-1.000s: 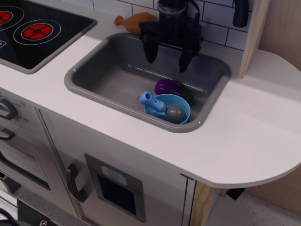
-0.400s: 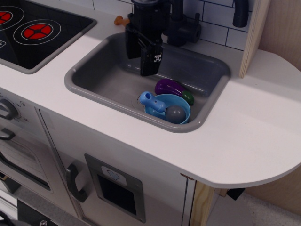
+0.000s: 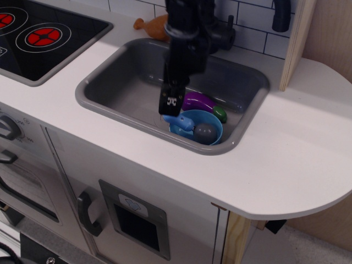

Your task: Take spoon out of bowl sink

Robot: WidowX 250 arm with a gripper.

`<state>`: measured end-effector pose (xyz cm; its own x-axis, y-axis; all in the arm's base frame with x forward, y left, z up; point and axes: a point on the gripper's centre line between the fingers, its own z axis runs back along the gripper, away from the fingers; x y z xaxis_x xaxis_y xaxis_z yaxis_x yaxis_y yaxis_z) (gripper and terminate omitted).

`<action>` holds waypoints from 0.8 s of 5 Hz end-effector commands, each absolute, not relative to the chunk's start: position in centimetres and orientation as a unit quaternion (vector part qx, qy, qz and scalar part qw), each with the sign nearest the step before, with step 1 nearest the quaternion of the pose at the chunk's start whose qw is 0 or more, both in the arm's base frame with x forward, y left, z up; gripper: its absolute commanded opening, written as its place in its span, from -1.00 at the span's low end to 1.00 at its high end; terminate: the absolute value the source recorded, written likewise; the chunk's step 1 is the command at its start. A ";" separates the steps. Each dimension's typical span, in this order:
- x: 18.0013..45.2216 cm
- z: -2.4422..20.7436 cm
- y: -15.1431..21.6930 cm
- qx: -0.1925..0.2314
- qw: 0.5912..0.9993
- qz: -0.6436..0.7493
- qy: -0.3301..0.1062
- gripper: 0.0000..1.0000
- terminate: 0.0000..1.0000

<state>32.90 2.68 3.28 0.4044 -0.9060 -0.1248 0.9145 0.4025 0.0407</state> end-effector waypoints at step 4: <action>33.2 2.2 2.4 0.112 0.810 -0.575 0.035 1.00 -1.00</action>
<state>32.37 2.09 1.05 0.3365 -0.9217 -0.1932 0.9410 0.3209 0.1076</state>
